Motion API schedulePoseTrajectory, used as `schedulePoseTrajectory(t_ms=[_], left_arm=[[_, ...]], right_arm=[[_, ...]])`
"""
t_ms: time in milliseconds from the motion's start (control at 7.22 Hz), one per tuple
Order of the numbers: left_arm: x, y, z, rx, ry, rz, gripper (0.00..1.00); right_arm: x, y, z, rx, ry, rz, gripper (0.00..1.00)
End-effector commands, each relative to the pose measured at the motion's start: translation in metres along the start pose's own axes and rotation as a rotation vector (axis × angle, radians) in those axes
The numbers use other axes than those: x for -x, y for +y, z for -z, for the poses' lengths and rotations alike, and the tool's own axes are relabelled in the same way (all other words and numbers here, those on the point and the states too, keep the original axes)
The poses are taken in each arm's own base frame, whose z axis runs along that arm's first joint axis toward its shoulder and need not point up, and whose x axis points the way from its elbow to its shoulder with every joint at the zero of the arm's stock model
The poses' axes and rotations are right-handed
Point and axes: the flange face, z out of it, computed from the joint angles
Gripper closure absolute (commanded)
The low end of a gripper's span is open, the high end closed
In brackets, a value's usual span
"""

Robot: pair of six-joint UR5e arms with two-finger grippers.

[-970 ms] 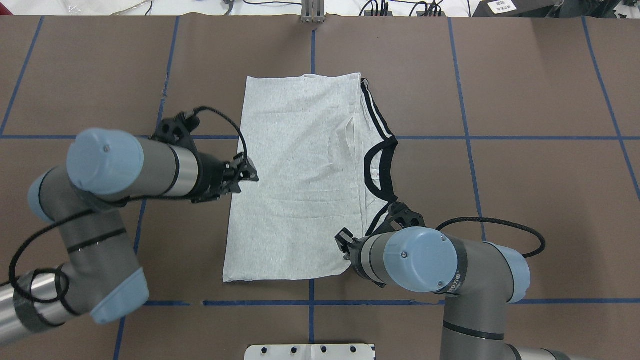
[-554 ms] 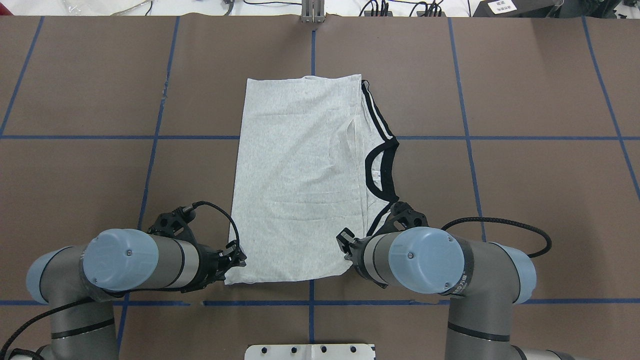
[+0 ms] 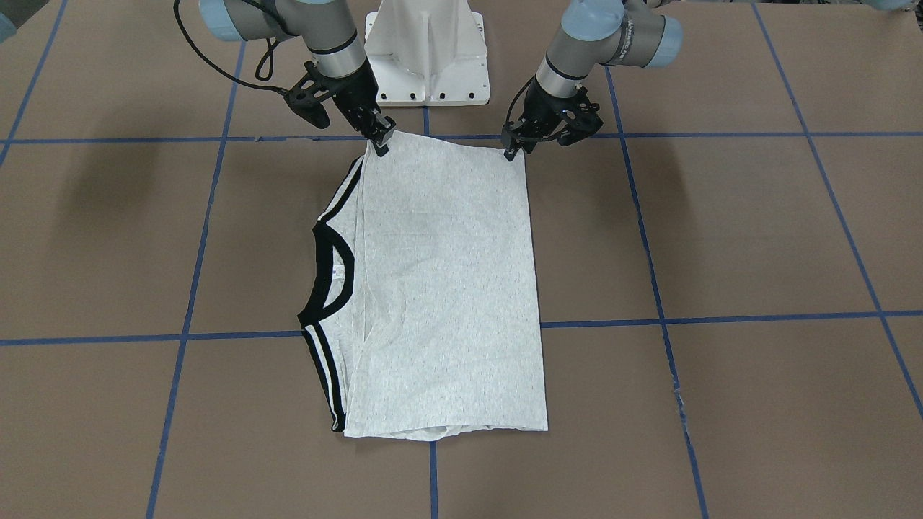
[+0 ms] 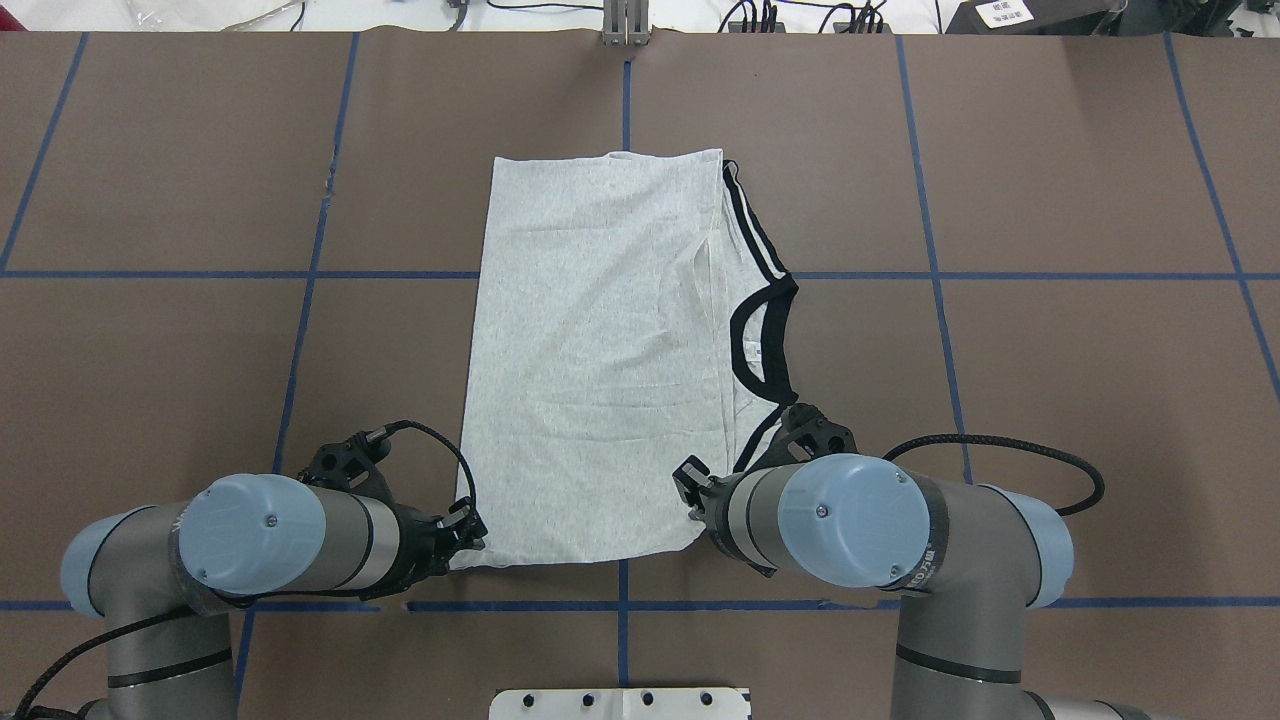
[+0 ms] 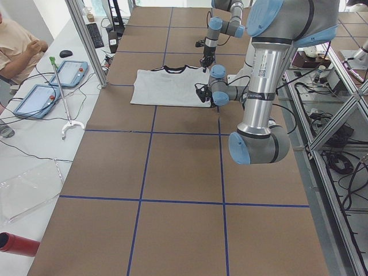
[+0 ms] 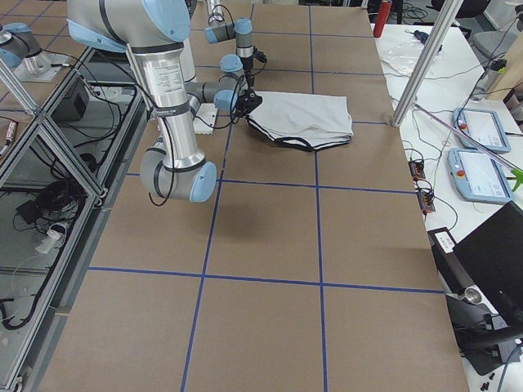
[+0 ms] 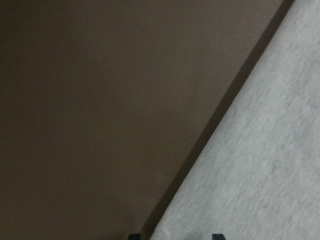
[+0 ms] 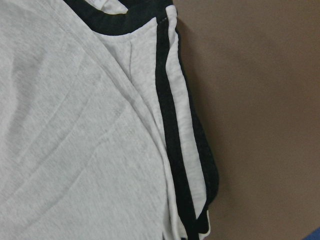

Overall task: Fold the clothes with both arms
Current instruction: 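Grasp the two shirt corners nearest the robot with both grippers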

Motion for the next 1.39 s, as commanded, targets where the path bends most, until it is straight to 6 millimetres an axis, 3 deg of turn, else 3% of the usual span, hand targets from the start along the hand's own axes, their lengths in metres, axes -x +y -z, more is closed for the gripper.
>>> schedulePoseTrajectory(t_ms=[0,139,277,693,1109,1247], left_arm=[[0.004,-0.003,-0.009,-0.008,-0.017,0.003,0.61],[0.004,-0.003,-0.009,-0.007,-0.017,0.003,0.89],[0.002,-0.002,-0.004,-0.002,-0.01,0.001,1.0],[-0.006,0.003,0.011,0.016,0.016,-0.004,1.0],[-0.005,0.003,0.009,0.01,-0.001,-0.001,1.0],[-0.01,0.008,0.021,0.021,0.02,-0.005,1.0]], right_arm=[[0.001,0.001,0.002,0.002,-0.003,0.0,1.0],[0.001,0.001,0.002,0.003,-0.004,0.0,1.0],[0.0,0.0,0.001,0.002,-0.003,0.0,1.0],[-0.001,-0.001,0.001,0.0,-0.001,-0.001,1.0],[-0.003,-0.002,0.0,-0.002,0.003,-0.002,1.0],[-0.004,-0.002,0.009,0.006,-0.008,-0.001,1.0]])
